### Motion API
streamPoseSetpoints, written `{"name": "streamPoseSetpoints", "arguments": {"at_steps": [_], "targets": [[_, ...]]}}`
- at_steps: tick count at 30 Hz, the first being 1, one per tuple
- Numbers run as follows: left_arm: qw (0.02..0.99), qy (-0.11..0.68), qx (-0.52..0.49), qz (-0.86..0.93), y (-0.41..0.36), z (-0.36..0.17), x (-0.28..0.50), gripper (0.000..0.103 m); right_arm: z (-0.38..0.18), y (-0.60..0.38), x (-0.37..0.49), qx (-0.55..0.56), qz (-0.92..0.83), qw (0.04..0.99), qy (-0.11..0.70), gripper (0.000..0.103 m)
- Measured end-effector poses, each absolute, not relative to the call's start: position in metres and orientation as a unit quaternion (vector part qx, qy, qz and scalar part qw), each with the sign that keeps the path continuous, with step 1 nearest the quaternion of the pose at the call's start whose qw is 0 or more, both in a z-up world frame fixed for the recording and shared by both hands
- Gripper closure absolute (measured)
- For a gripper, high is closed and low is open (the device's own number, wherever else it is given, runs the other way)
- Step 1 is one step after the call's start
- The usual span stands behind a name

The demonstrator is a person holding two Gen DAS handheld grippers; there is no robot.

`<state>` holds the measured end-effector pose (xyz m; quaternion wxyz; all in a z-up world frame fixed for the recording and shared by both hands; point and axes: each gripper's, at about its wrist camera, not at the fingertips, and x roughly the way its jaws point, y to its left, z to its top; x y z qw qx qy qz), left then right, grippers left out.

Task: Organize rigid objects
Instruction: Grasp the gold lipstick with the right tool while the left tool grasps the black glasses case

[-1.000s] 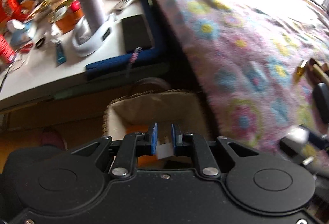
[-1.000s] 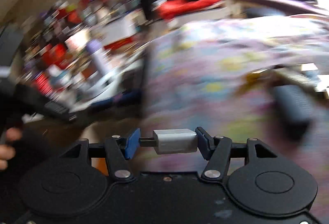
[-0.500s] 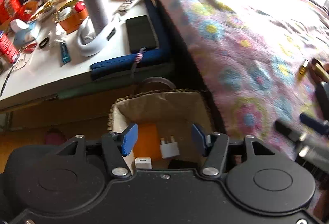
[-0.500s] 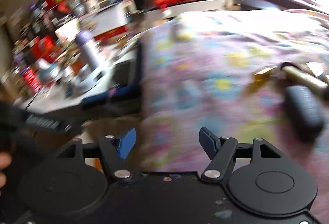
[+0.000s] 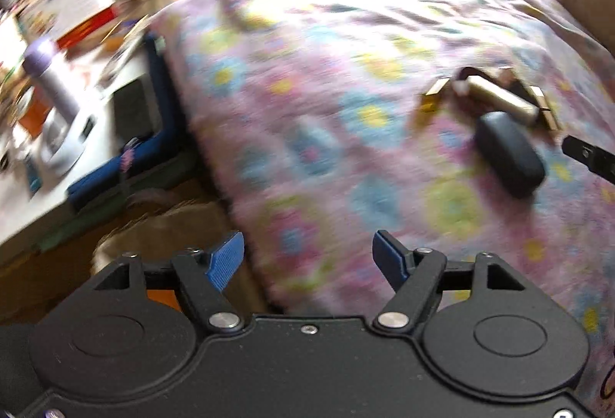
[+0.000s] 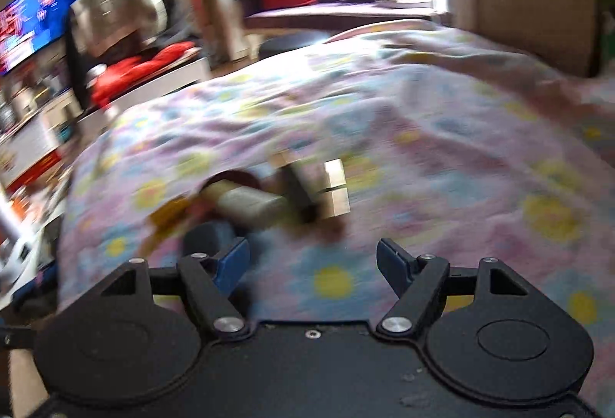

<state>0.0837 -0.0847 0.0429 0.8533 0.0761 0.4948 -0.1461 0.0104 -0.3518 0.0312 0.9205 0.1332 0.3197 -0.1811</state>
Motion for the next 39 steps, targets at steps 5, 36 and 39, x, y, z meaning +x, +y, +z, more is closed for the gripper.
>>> {"name": "streamPoseSetpoints", "arguments": {"at_steps": [5, 36, 39], "targets": [[0.846, 0.482, 0.089, -0.209, -0.138, 0.044, 0.091, 0.024, 0.024, -0.382, 0.024, 0.118, -0.228, 0.914, 0.314, 0.030], [0.798, 0.546, 0.072, -0.245, -0.222, 0.009, 0.112, 0.054, 0.009, -0.415, 0.011, 0.101, -0.169, 0.912, 0.361, 0.084], [0.794, 0.554, 0.072, -0.239, -0.191, 0.010, 0.102, 0.054, 0.012, -0.415, -0.006, 0.111, -0.144, 0.912, 0.367, 0.080]]}}
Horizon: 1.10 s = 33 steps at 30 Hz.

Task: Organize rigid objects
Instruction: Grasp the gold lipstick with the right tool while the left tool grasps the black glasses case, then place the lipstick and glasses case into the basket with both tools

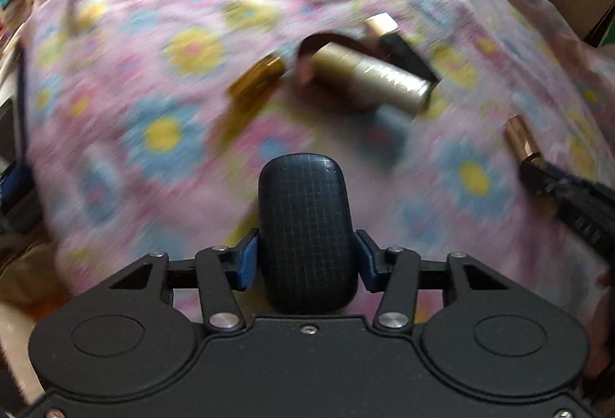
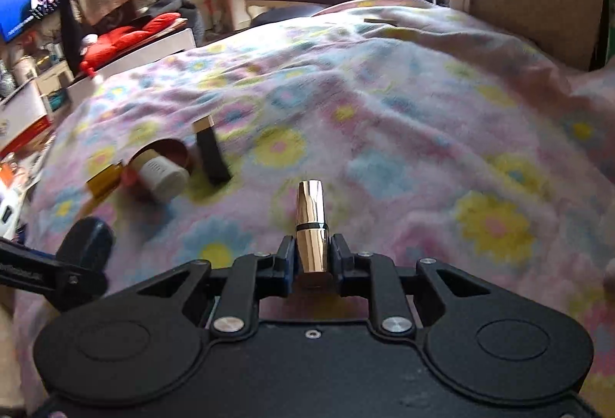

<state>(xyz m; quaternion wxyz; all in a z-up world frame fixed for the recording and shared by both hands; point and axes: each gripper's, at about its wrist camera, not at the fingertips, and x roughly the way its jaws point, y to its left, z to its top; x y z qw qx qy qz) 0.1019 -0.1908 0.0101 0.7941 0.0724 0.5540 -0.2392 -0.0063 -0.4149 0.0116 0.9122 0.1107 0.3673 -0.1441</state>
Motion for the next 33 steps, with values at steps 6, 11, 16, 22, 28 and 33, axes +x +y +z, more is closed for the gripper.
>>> {"name": "streamPoseSetpoints", "arguments": {"at_steps": [6, 11, 16, 22, 28, 33], "targets": [[0.791, 0.573, 0.060, -0.207, -0.123, 0.014, 0.094, 0.054, 0.017, -0.401, -0.003, 0.073, -0.196, 0.915, 0.345, 0.015], [0.807, 0.564, 0.037, -0.173, -0.067, 0.026, 0.093, 0.054, 0.000, -0.374, 0.029, -0.035, -0.235, 0.895, 0.378, 0.040], [0.822, 0.553, 0.009, -0.139, -0.018, 0.035, 0.093, 0.054, 0.008, -0.362, 0.044, 0.002, -0.212, 0.888, 0.408, 0.084], [0.825, 0.555, -0.024, -0.101, 0.031, 0.034, 0.091, 0.054, 0.035, -0.291, 0.046, 0.085, -0.067, 0.907, 0.408, 0.084], [0.831, 0.553, -0.047, -0.051, 0.068, 0.031, 0.085, 0.054, 0.038, -0.190, 0.053, 0.131, 0.077, 0.883, 0.444, 0.084], [0.829, 0.553, -0.085, -0.029, 0.091, 0.021, 0.087, 0.054, 0.032, -0.113, 0.050, 0.102, 0.121, 0.864, 0.478, 0.084]]}}
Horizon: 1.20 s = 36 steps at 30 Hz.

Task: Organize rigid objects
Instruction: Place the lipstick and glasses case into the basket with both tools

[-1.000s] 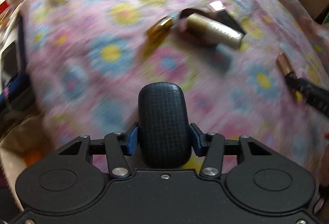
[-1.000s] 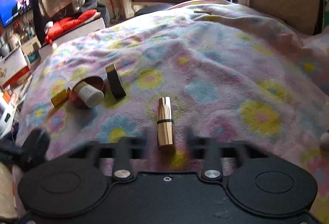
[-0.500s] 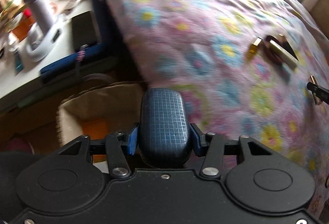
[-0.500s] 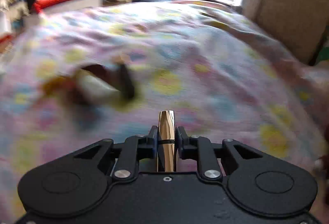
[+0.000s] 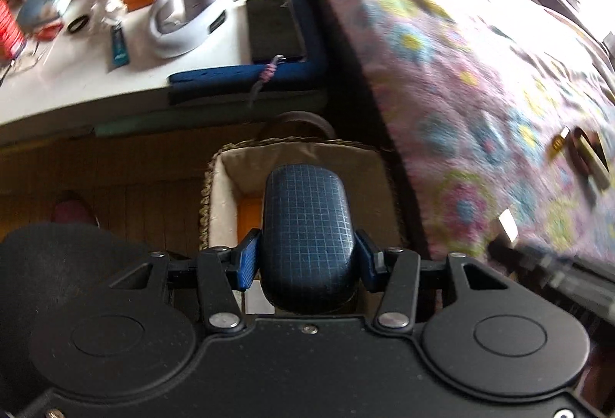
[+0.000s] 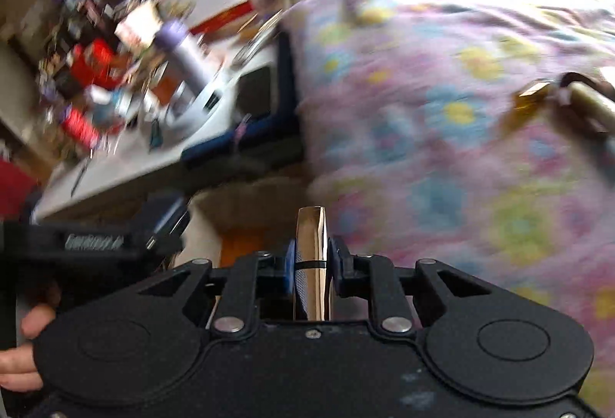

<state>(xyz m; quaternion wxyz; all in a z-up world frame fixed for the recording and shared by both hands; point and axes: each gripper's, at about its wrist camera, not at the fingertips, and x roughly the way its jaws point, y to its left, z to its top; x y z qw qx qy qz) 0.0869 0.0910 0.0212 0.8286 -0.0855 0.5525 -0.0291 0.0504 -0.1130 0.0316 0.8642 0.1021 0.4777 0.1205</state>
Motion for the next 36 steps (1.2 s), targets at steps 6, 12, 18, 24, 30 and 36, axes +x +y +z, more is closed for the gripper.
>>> {"name": "streamPoseSetpoints", "arguments": {"at_steps": [6, 12, 18, 24, 30, 36], "targets": [[0.831, 0.547, -0.099, -0.012, 0.104, 0.018, 0.088, 0.054, 0.020, -0.055, 0.038, 0.057, 0.118, 0.857, 0.498, 0.084], [0.827, 0.553, -0.104, 0.003, 0.114, 0.014, 0.089, 0.054, 0.015, -0.037, 0.040, 0.029, 0.091, 0.860, 0.502, 0.084], [0.817, 0.566, -0.115, 0.006, 0.120, 0.010, 0.092, 0.046, 0.014, -0.028, 0.051, 0.032, 0.070, 0.865, 0.496, 0.063], [0.821, 0.562, -0.098, 0.002, 0.113, 0.011, 0.090, 0.032, 0.013, -0.026, 0.053, 0.015, 0.047, 0.871, 0.489, 0.048], [0.817, 0.570, -0.086, 0.004, 0.109, 0.008, 0.091, 0.029, 0.007, -0.035, 0.049, 0.019, 0.042, 0.866, 0.497, 0.043], [0.815, 0.574, -0.079, 0.008, 0.108, 0.006, 0.090, 0.024, 0.002, -0.043, 0.048, 0.031, 0.036, 0.861, 0.506, 0.039]]}}
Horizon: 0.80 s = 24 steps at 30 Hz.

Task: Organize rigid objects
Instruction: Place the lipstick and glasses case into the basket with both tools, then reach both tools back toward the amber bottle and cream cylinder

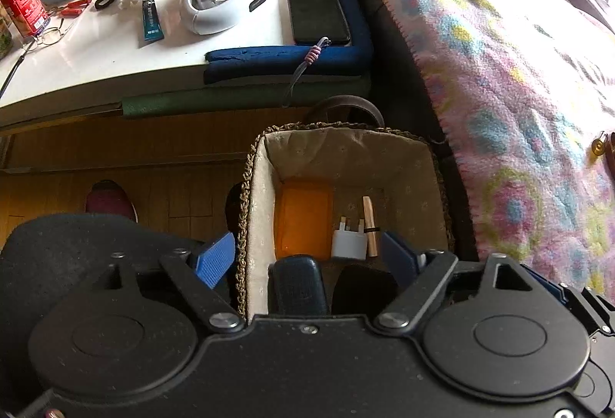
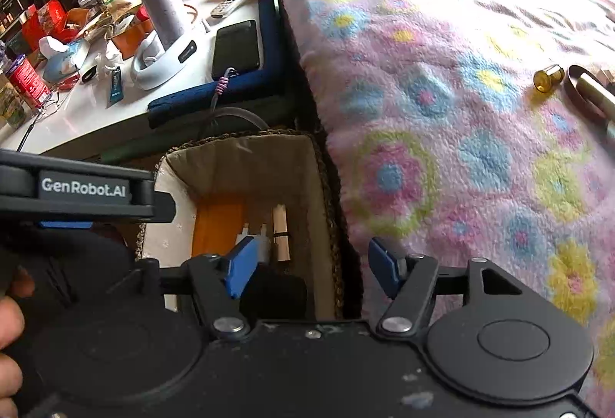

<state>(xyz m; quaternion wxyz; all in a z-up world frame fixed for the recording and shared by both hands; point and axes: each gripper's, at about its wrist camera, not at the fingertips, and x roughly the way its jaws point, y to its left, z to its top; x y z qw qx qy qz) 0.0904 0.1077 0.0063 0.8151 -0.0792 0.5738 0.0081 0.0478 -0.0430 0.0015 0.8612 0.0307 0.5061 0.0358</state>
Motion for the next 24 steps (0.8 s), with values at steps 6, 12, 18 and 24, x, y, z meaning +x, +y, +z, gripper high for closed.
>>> {"name": "streamPoseSetpoints", "arguments": {"at_steps": [6, 12, 18, 24], "targets": [[0.812, 0.579, -0.070, 0.009, 0.106, 0.005, 0.090, 0.021, 0.001, -0.045, 0.048, 0.034, 0.033, 0.860, 0.509, 0.033], [0.811, 0.582, -0.063, 0.007, 0.105, 0.004, 0.090, 0.018, -0.002, -0.042, 0.048, 0.035, 0.033, 0.855, 0.517, 0.031], [0.819, 0.573, -0.043, -0.002, 0.099, 0.007, 0.087, 0.017, -0.001, -0.041, 0.047, 0.028, 0.032, 0.856, 0.515, 0.027], [0.828, 0.560, -0.023, -0.007, 0.094, 0.011, 0.084, 0.017, 0.002, -0.050, 0.043, 0.015, 0.024, 0.862, 0.507, 0.023]]}}
